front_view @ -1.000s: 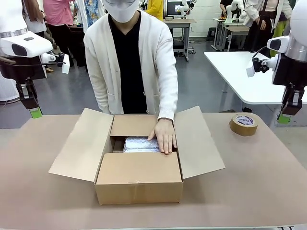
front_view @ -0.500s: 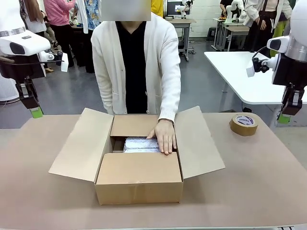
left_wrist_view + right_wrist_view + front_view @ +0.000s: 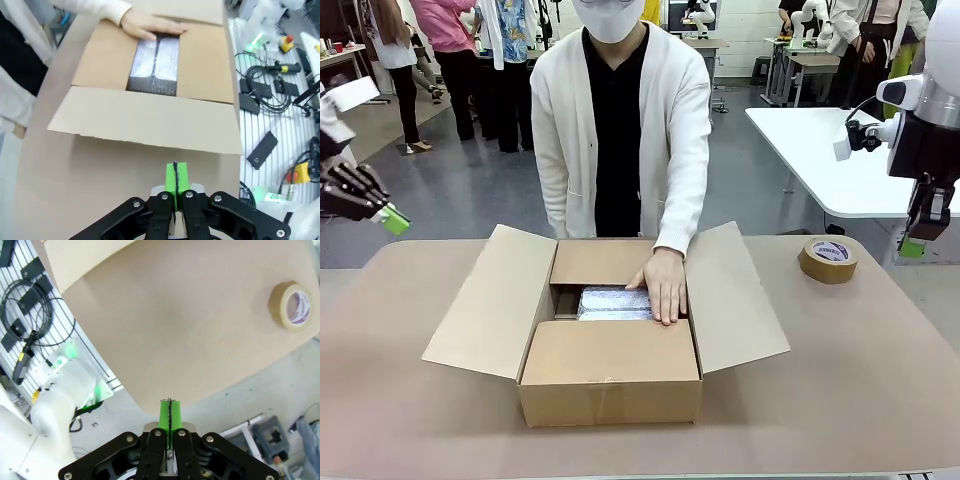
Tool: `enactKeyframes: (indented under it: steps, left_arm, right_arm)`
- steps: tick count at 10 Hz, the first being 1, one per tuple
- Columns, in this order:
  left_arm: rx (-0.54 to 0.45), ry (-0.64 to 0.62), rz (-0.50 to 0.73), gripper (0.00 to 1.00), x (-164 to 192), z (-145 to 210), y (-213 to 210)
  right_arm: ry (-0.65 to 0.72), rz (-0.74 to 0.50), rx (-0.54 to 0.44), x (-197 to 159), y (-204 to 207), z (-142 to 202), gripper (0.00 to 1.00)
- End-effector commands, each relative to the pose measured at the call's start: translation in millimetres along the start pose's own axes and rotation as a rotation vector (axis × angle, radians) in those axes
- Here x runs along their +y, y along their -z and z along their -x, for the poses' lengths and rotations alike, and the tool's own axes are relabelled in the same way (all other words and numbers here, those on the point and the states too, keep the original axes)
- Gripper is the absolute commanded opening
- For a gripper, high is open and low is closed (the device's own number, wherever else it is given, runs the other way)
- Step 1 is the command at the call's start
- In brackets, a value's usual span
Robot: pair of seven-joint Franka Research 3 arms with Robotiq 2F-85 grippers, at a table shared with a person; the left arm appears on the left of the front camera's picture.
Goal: Wrap the clocks to prevent damage.
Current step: Push the right (or left) flap of the Package Box to close it.
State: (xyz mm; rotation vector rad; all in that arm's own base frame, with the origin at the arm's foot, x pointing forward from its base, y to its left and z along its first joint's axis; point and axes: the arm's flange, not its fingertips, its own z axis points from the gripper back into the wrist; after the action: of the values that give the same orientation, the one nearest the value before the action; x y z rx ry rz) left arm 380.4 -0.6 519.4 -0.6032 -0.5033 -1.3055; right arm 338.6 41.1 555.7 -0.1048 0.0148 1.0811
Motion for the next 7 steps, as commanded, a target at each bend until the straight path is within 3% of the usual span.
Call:
enactKeyframes:
  steps: [1, 2, 3, 6, 7]
  left_arm:
    - [-0.114, 0.021, 0.069, 0.0, 4.0, 40.2, 25.9]
    - [-0.197, 0.033, 0.121, 0.0, 6.9, 55.6, 32.1]
    - [-0.197, 0.061, 0.095, 0.0, 8.3, 61.7, 37.6]
    - [0.011, 0.152, -0.003, 0.0, -1.6, 37.5, 45.3]
    - [-0.125, 0.077, 0.067, 0.0, 6.3, 62.5, 44.5]
  right_arm:
    - [0.01, 0.001, 0.007, 0.9, 0.8, -0.4, 0.01]
    - [0.01, 0.001, 0.007, 0.9, 0.8, -0.4, 0.01]
    - [0.01, 0.001, 0.007, 0.9, 0.8, -0.4, 0.01]
    - [0.01, 0.001, 0.007, 0.9, 0.8, -0.4, 0.01]
    - [0.01, 0.001, 0.007, 0.9, 0.8, -0.4, 0.01]
